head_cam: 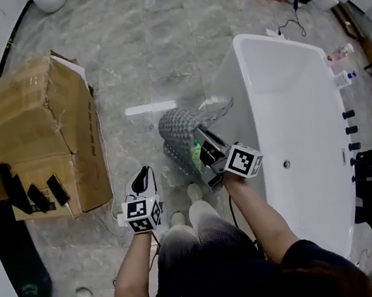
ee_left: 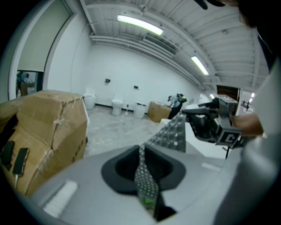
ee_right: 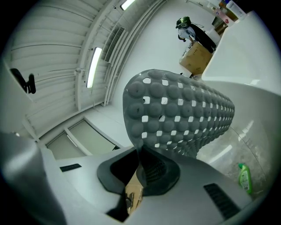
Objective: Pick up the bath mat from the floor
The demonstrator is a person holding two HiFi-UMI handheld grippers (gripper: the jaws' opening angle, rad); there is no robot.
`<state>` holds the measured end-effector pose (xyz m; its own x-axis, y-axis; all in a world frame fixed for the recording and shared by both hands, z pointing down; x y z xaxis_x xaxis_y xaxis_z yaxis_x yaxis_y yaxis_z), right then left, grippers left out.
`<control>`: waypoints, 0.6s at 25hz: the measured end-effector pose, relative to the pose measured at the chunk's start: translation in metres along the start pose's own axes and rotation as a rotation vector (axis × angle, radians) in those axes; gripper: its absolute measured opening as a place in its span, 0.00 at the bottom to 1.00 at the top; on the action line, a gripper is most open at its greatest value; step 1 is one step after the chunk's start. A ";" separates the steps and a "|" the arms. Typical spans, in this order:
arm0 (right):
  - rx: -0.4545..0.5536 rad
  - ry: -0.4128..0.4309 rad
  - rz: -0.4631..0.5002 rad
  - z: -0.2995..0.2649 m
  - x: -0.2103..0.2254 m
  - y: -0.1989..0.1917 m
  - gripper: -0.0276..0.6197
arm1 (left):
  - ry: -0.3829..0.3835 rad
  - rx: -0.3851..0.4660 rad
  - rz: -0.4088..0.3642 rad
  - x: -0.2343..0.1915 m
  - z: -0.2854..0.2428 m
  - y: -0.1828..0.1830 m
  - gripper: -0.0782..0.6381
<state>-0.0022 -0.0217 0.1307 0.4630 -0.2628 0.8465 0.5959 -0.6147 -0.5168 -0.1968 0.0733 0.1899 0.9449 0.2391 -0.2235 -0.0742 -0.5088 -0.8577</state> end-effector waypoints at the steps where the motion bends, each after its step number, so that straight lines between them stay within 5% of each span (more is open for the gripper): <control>1: -0.001 0.015 0.003 0.005 -0.010 0.004 0.06 | -0.004 0.006 -0.004 0.002 0.006 0.005 0.17; 15: -0.039 0.185 0.116 0.040 -0.128 0.025 0.06 | -0.036 0.162 0.016 0.010 0.076 0.093 0.17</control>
<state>-0.0208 0.0262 0.0044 0.3964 -0.4629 0.7928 0.5186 -0.5997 -0.6094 -0.2185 0.0911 0.0723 0.9313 0.2631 -0.2519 -0.1424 -0.3734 -0.9167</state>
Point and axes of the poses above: the fingertips, and each gripper's own axes: z backward along the fingers, x to its right, y out of its top, the point moved 3 cm from there along z, backward along the fingers, and after that the axes turned 2 degrees about x, right-handed, at the moved point
